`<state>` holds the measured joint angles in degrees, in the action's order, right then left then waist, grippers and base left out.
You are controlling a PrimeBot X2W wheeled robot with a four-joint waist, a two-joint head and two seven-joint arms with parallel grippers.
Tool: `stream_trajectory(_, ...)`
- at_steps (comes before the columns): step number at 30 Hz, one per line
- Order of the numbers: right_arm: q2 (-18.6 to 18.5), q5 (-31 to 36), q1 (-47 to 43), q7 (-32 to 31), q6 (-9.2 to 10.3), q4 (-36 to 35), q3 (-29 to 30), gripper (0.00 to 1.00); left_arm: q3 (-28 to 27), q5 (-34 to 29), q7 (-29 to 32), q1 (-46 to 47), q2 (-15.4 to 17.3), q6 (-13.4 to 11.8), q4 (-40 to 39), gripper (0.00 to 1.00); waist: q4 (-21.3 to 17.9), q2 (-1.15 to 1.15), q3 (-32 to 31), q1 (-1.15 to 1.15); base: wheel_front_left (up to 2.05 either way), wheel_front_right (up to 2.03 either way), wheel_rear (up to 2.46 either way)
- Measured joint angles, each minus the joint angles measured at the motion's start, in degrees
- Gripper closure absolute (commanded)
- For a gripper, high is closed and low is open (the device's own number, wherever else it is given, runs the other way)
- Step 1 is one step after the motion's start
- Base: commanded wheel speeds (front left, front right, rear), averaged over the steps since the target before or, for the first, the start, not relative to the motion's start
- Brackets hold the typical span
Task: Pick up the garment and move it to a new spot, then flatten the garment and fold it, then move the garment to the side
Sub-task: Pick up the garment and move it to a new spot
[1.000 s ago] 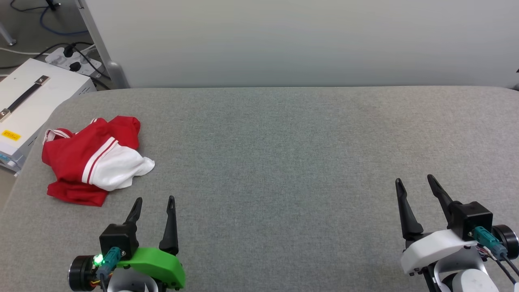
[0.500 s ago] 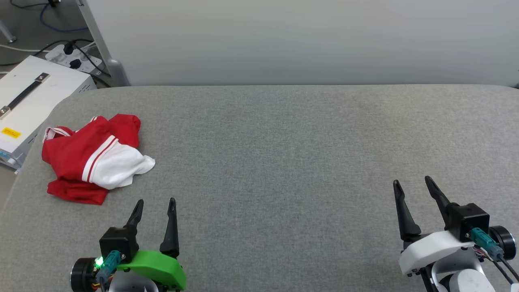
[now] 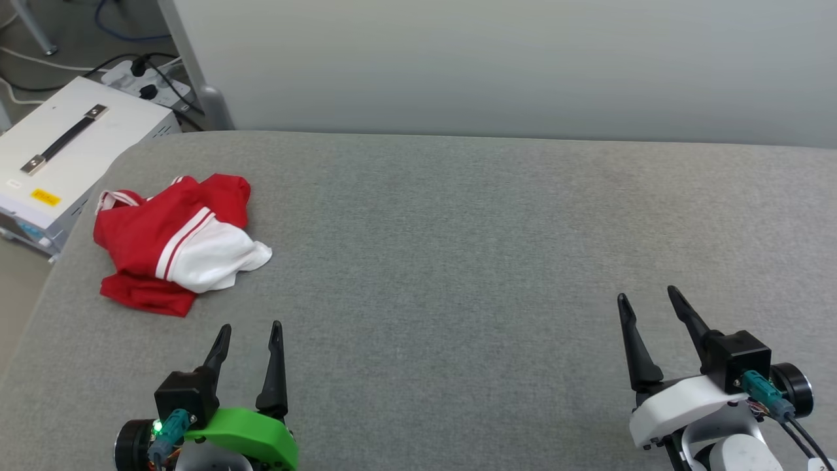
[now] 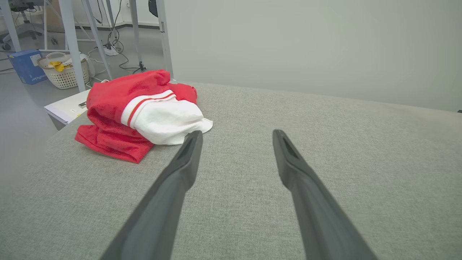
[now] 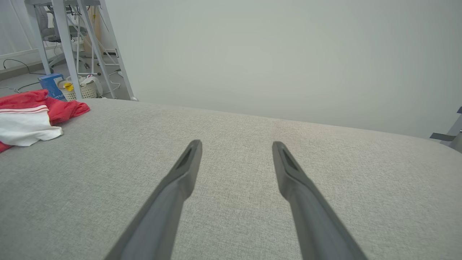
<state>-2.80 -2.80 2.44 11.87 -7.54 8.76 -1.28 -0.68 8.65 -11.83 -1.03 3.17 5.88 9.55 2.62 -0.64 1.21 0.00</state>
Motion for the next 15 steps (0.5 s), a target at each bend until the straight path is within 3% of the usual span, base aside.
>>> stream_trajectory(15, 0.0, -0.5, 0.1, 1.8, 0.0, 2.2, -3.1, 0.0, -0.7, 0.7, -1.8, 0.1, 0.0, 0.9, 0.8, 0.0, 8.2, 0.0, 0.1, 0.0, 0.0, 0.0, 0.0)
